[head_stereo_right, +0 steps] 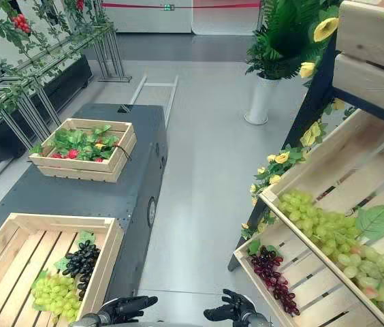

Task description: Pick up the fruits from the basket on one side to the basket on the other side

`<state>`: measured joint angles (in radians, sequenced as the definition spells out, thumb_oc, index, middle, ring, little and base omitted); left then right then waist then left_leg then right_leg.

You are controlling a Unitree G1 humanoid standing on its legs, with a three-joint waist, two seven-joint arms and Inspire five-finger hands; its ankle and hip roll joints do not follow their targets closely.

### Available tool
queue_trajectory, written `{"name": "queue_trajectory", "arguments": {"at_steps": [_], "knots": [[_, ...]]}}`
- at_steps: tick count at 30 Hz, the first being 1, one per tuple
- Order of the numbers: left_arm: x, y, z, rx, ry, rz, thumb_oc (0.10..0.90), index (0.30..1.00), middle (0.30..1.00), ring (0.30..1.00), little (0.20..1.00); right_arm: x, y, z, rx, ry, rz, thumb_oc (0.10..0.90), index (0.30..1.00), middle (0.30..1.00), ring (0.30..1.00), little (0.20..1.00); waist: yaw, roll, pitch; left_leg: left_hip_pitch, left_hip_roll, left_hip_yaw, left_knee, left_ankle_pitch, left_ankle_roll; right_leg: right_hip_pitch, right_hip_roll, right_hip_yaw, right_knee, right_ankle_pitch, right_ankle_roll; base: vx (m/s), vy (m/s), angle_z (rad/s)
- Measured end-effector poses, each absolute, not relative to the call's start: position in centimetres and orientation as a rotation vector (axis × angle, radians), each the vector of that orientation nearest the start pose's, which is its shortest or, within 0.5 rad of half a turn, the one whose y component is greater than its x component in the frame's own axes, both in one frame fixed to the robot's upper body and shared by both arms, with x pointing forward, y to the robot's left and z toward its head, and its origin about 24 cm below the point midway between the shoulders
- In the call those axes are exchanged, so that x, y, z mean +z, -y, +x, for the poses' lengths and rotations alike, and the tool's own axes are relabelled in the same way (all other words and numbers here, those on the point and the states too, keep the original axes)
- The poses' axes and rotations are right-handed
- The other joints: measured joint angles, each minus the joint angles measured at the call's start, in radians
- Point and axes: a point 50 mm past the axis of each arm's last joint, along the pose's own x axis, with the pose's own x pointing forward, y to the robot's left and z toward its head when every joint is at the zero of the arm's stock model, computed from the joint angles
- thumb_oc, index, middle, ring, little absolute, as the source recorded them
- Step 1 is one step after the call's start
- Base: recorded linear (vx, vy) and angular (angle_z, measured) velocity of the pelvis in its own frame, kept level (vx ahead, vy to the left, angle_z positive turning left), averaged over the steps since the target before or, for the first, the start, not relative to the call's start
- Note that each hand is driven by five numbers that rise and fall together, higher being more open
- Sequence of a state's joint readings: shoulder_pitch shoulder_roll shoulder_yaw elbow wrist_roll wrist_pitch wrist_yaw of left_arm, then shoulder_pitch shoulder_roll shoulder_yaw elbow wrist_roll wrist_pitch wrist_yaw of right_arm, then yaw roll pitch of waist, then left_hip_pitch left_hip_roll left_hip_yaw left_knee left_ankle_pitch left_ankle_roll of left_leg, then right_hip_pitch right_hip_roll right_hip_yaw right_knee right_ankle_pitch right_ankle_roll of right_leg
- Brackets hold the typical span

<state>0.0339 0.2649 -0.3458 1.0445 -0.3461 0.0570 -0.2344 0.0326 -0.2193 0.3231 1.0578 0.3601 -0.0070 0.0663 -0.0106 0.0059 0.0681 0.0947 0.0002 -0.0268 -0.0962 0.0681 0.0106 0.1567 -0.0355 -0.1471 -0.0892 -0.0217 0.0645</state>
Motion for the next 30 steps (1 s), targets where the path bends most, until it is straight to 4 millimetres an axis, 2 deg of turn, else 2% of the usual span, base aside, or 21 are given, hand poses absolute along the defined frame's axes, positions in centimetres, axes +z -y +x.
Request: {"name": "queue_trajectory", "arguments": {"at_steps": [10, 15, 18, 23, 28, 30], "knots": [[-15.4, -19.5, 10.9, -0.252, -1.137, -0.022, 0.8, 0.9, 0.9, 0.9, 0.9, -15.8, 19.4, 10.9, 0.033, -1.109, -0.004, 0.8, 0.9, 0.9, 0.9, 0.9, 0.001, 0.002, 0.007, 0.0, 0.0, -0.009, 0.0, 0.001, -0.001, 0.002, 0.001, -0.001, 0.0, 0.0, 0.0, 0.01, 0.009, -0.01], [-13.6, -18.1, 13.9, -0.322, -0.974, -0.075, 0.8, 0.9, 0.9, 0.9, 0.9, -15.7, 19.5, 11.1, 0.036, -1.106, -0.008, 0.8, 0.9, 0.9, 0.9, 0.9, 0.007, 0.008, 0.02, -0.004, -0.001, -0.022, 0.0, 0.003, -0.003, 0.002, 0.002, -0.003, 0.0, -0.001, -0.001, -0.04, 0.004, 0.04], [-10.3, -17.2, 17.5, -0.386, -0.766, -0.068, 0.8, 0.9, 0.9, 0.9, 0.9, -15.6, 19.6, 11.1, 0.037, -1.105, -0.012, 0.8, 0.9, 0.9, 0.9, 0.9, 0.029, 0.015, 0.031, -0.014, 0.0, -0.025, 0.0, 0.005, -0.004, -0.006, 0.003, -0.006, 0.0, -0.001, -0.002, -0.04, -0.007, 0.03], [-6.1, -17.8, 21.4, -0.362, -0.531, 0.039, 0.8, 0.9, 0.9, 0.9, 0.9, -15.5, 19.6, 11.2, 0.04, -1.101, -0.012, 0.8, 0.9, 0.9, 0.9, 0.9, 0.034, 0.018, 0.037, -0.026, -0.001, -0.047, 0.0, 0.013, -0.004, -0.008, 0.004, -0.032, 0.0, -0.003, -0.004, -0.01, -0.007, 0.14], [-2.2, -19.7, 23.5, -0.241, -0.354, 0.132, 0.8, 0.9, 0.9, 0.9, 0.9, -15.5, 19.7, 11.1, 0.036, -1.1, -0.01, 0.8, 0.9, 0.9, 0.9, 0.9, 0.057, 0.018, 0.052, -0.033, 0.0, -0.058, 0.0, 0.016, -0.008, -0.008, 0.006, -0.051, 0.0, -0.005, -0.007, 0.01, -0.011, 0.1], [-0.8, -20.7, 24.1, -0.148, -0.278, 0.251, 0.8, 0.9, 0.9, 0.9, 0.9, -15.5, 19.7, 10.9, 0.035, -1.104, -0.01, 0.8, 0.9, 0.9, 0.9, 0.9, 0.069, 0.017, 0.052, -0.038, -0.001, -0.076, 0.0, 0.018, -0.01, -0.008, 0.007, -0.06, 0.0, -0.008, -0.008, 0.04, -0.022, 0.17]]}}
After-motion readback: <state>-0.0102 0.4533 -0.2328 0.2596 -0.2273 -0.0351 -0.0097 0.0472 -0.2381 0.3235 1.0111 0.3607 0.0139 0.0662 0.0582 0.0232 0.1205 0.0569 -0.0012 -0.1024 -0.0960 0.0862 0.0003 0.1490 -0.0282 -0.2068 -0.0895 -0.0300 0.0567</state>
